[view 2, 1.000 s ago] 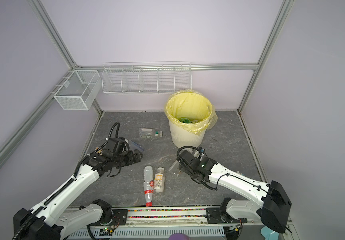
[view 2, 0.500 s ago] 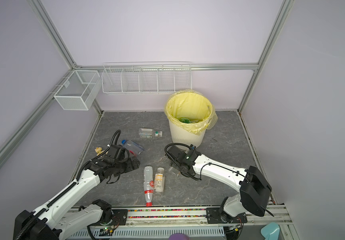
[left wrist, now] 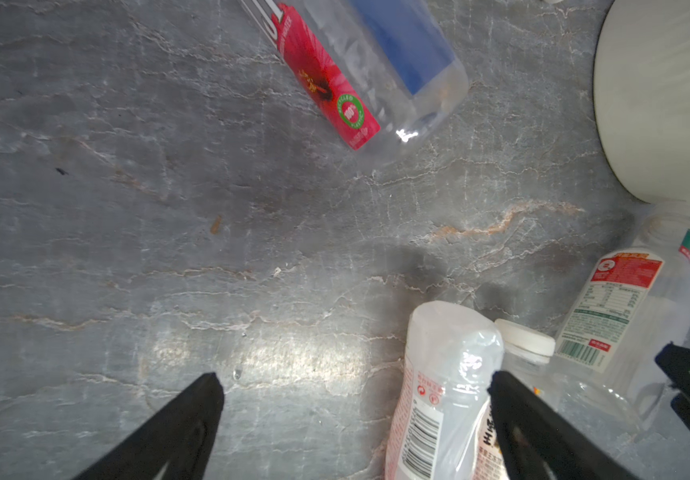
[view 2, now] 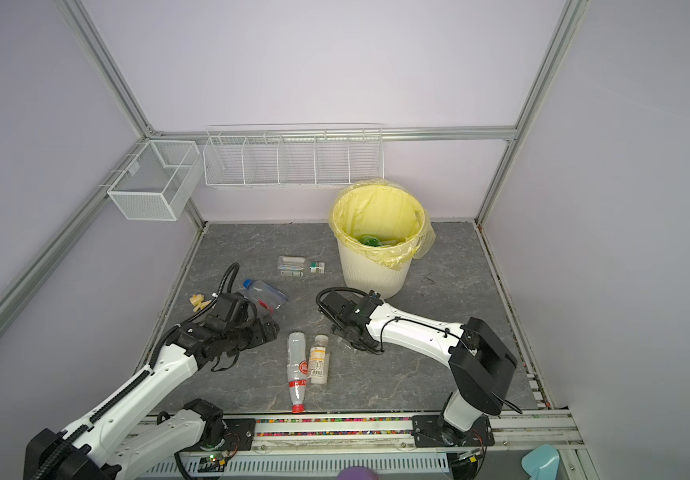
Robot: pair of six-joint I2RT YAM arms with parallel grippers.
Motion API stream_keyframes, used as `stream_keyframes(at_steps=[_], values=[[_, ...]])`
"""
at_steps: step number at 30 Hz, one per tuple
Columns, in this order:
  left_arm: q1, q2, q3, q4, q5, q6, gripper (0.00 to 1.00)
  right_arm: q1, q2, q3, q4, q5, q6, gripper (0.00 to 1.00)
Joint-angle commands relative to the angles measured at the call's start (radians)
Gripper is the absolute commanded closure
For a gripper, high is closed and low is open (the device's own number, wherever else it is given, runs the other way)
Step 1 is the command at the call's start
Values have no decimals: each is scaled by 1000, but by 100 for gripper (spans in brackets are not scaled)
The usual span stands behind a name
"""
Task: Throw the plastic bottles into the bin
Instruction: 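Lower the right gripper onto the green-capped peacock-label bottle and close, then lift the peacock-label bottle with the right gripper toward the bin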
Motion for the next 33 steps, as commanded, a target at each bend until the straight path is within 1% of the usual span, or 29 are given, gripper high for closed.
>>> stream_keyframes(at_steps=[1,8,17,19,20,21,22,23,24,26,33], values=[[7,-22,-27,12,10,-27,0,6,47,46,-33,3,19,11],[7,-11,-30,16,15,-31,0,5,123,84,-33,-19,3,9],[7,-4,-43,32,22,-37,0,-10,156,87,-50,-20,8,7],[7,-1,-42,32,22,-36,0,-15,169,88,-39,-34,-4,9],[7,2,-41,32,23,-39,0,-21,176,90,-39,-48,-7,8],[7,2,-39,30,25,-39,0,-23,179,88,-35,-55,-9,2],[7,1,-37,29,29,-39,0,-22,180,83,-24,-54,-10,28],[7,-1,-35,29,30,-39,0,-22,177,75,-15,-51,-6,65],[7,-3,-35,29,29,-39,0,-22,173,65,-3,-52,-2,74],[7,-10,-37,25,22,-38,0,-22,166,49,18,-54,5,72],[7,-27,-37,11,8,-34,0,-16,164,59,-2,-55,4,75]])
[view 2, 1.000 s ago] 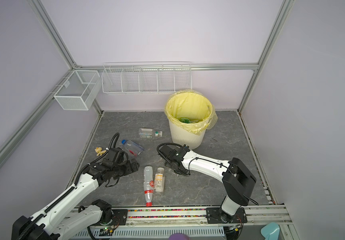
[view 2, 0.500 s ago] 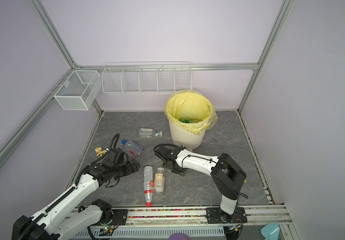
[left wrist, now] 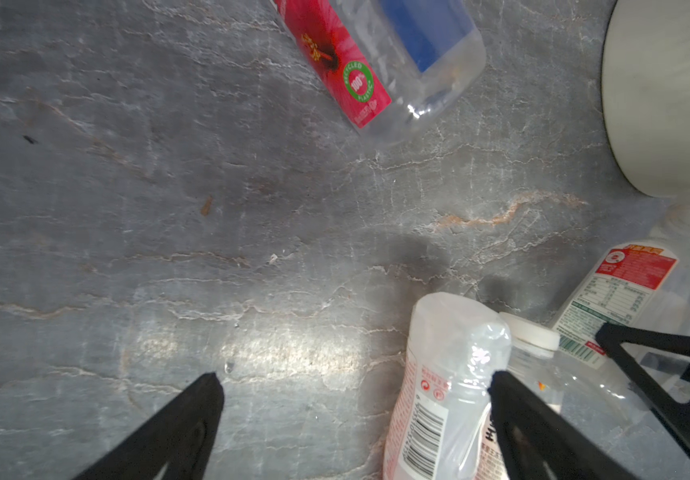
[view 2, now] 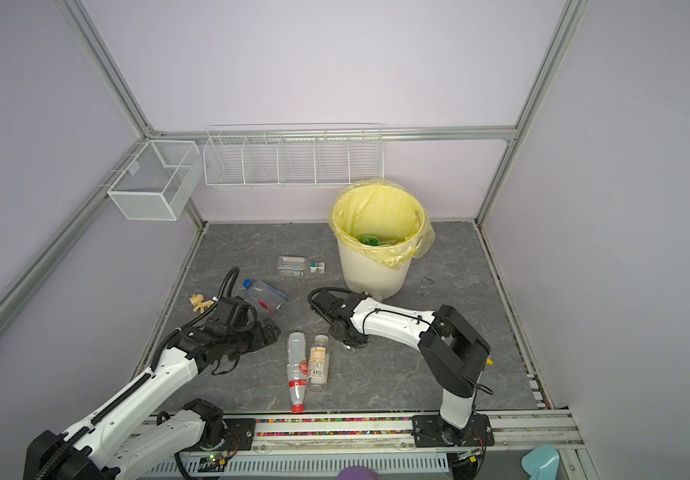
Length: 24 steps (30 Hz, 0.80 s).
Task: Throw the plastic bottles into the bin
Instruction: 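Lift the peacock-label bottle with the right gripper toward the bin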
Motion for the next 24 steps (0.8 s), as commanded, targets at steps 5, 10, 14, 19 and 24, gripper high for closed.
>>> stream_keyframes(at_steps=[5,10,14,19,24], values=[[7,-12,-5,-9,-13,-10,0,11,3,-11,-3,-16,34,75],[7,-9,0,-11,-13,-9,0,24,-15,-17,-9,-22,39,74],[7,-13,4,-18,-16,-5,0,40,-57,-30,-29,-11,39,74],[7,-13,6,-17,-16,-8,0,56,-132,-72,-41,14,34,73],[7,-2,17,-14,-16,-11,0,60,-186,-105,-43,21,-1,72]])
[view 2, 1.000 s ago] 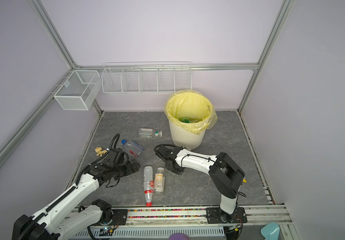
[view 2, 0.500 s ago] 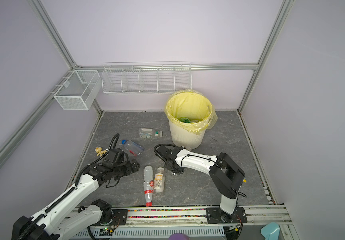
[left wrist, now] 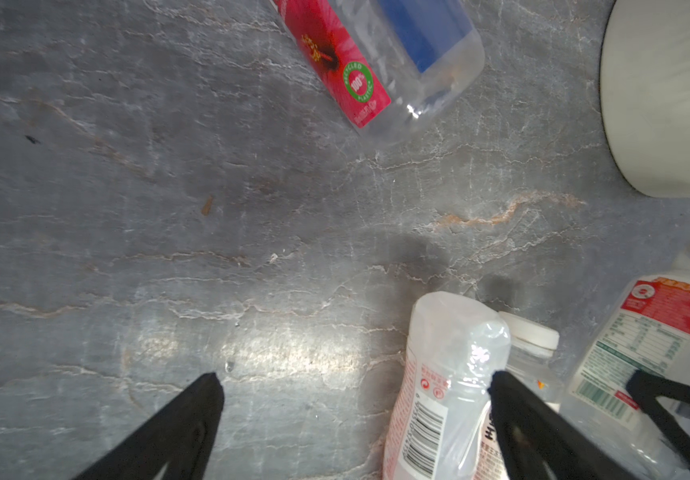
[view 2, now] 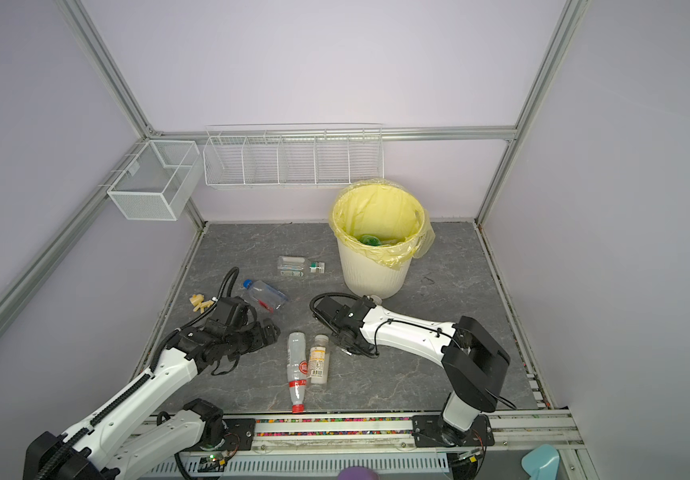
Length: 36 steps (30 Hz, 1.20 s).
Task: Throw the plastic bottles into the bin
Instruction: 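Lift the peacock-label bottle with the right gripper toward the bin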
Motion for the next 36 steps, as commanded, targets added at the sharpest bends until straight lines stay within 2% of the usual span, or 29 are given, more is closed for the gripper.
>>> stream_keyframes(at_steps=[1,10,20,28,36], values=[[7,3,19,-11,-16,-12,0,5,-40,-31,-31,20,-4,72],[6,36,48,-3,-11,-20,0,12,-110,-45,-79,37,-86,73],[7,57,69,6,0,-44,0,12,-356,-157,-83,115,-123,72],[7,77,128,-34,-53,-24,0,11,-468,-121,-168,126,-189,73],[8,77,146,-37,-53,-27,0,10,-608,-103,-213,173,-228,73]])
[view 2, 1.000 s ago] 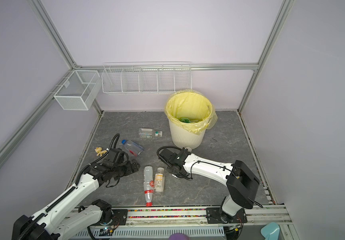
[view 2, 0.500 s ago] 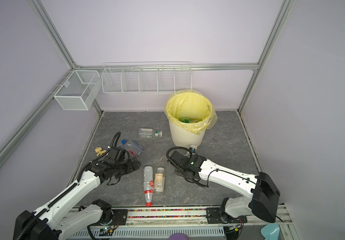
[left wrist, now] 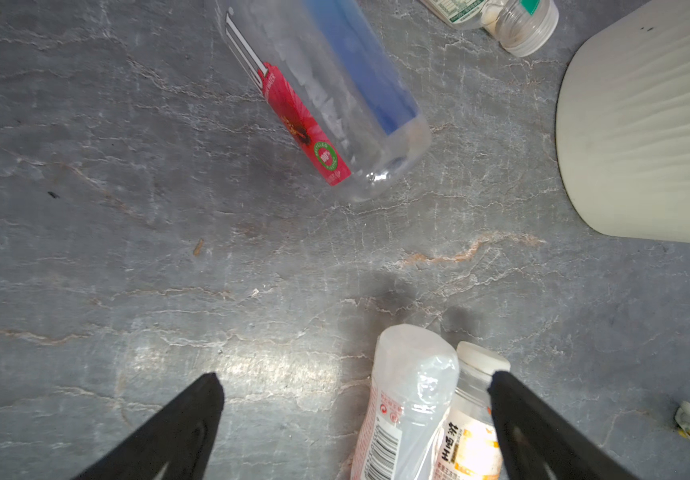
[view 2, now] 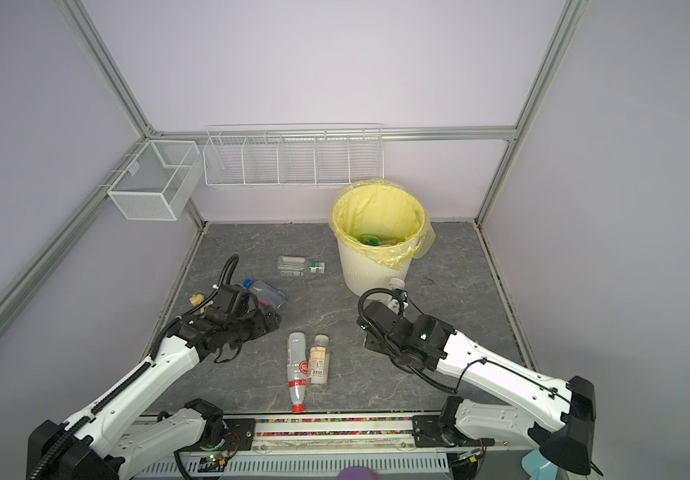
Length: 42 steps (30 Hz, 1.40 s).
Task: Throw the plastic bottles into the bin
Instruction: 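Lift the peacock-label bottle with the right gripper toward the bin, then carry the bottle over the bin with the right gripper and release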
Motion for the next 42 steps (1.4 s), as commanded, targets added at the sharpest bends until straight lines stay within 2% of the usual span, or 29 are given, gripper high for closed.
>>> stream_keyframes(at_steps=[1,11,22,26,32,42], values=[[8,2,24,-20,-20,0,0,1,-55,39,-72,68,-23,73],[26,-8,40,-49,-41,24,0,-8,-112,175,-135,157,-110,73],[28,-7,28,-38,-25,20,0,-77,-153,331,-36,166,-302,71],[28,-3,24,-29,-24,26,0,-142,-140,393,52,97,-411,70],[31,-6,26,-35,-24,27,0,-238,-26,549,25,5,-495,70],[62,-27,29,-75,-65,74,0,-257,-80,456,60,-4,-458,68]])
